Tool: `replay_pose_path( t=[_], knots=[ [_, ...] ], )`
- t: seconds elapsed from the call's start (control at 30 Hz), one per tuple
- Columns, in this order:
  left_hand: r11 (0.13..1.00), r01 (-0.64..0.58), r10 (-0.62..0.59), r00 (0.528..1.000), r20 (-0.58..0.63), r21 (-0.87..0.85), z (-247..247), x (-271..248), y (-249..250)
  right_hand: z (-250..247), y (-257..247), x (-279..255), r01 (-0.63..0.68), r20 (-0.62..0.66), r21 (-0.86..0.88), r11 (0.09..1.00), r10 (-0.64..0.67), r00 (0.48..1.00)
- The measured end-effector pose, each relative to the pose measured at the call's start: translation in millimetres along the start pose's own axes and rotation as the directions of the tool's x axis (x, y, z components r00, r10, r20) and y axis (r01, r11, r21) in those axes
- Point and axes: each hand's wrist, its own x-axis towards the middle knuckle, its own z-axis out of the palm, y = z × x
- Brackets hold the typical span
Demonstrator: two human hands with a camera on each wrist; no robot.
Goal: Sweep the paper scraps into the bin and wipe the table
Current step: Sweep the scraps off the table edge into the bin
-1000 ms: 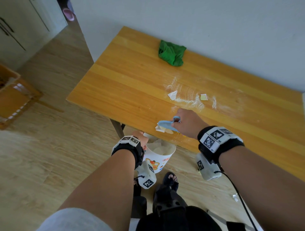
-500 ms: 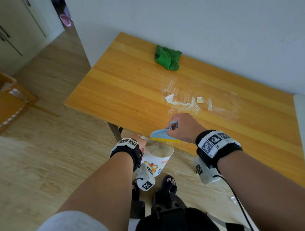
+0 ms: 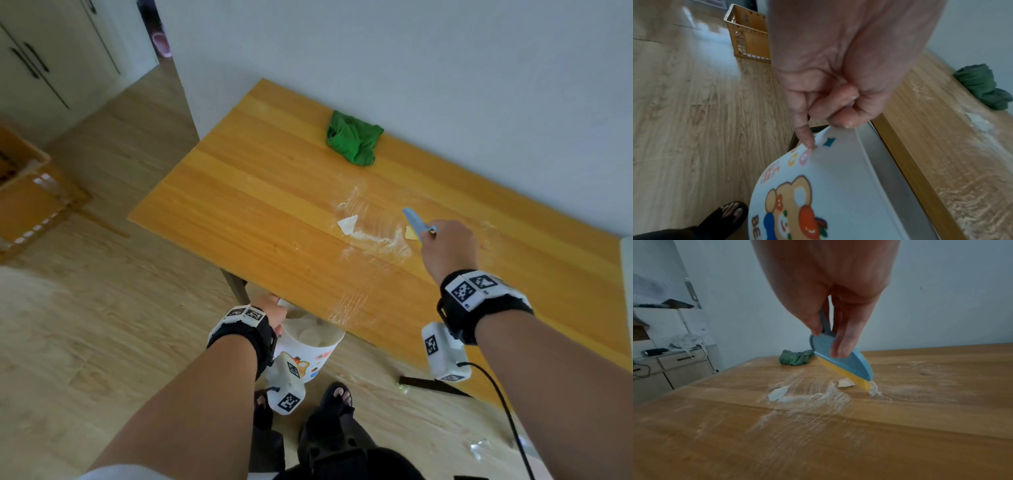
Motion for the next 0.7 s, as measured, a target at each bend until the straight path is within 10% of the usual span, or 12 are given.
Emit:
replay_pose_path(
  t=[0.37, 0.7],
  knots=[
    [1.0, 0.015, -0.014, 0.999, -0.045, 0.016, 6.5, -5.5, 8.2, 18.0, 20.3, 40.0, 0.028, 0.157, -0.234, 0.972, 0.009, 0.987],
    [0.998, 0.053, -0.057, 0.993, -0.099, -0.046, 12.1, -3.8, 12.7, 15.6, -9.1, 13.6, 0.281, 0.332, 0.1, 0.954, -0.299, 0.895]
  ],
)
